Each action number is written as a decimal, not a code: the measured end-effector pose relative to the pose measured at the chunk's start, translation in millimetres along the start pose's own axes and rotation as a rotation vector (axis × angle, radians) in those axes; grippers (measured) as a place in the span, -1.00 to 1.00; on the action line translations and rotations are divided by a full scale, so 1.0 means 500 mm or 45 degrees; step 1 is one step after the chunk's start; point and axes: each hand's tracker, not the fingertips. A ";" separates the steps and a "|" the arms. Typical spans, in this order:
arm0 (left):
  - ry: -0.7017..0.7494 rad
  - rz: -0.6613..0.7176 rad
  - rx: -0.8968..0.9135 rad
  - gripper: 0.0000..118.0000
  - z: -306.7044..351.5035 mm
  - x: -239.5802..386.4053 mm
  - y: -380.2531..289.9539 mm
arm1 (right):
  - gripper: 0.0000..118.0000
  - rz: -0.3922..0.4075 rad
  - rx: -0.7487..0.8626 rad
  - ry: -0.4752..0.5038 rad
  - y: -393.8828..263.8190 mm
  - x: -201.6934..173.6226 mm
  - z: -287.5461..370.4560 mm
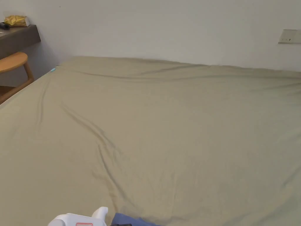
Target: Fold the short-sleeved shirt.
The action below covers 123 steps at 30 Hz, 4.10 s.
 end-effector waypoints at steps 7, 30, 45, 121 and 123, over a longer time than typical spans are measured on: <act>0.293 -0.167 -0.017 0.19 0.041 0.028 -0.006 | -0.96 0.079 0.019 -0.019 -0.002 -0.017 0.007; 1.038 -0.009 0.163 -0.22 0.624 -0.188 0.104 | -0.96 0.270 0.118 -0.114 0.083 -0.141 0.083; 1.233 0.329 0.480 0.78 0.675 -0.232 0.034 | -0.95 0.277 0.137 -0.197 0.087 -0.137 0.128; 0.881 -0.845 1.367 1.00 0.204 0.714 -0.215 | 0.87 0.756 0.912 -0.837 0.195 -0.423 0.626; 0.891 -0.842 1.364 1.00 0.204 0.714 -0.213 | 0.87 0.761 0.915 -0.843 0.195 -0.425 0.626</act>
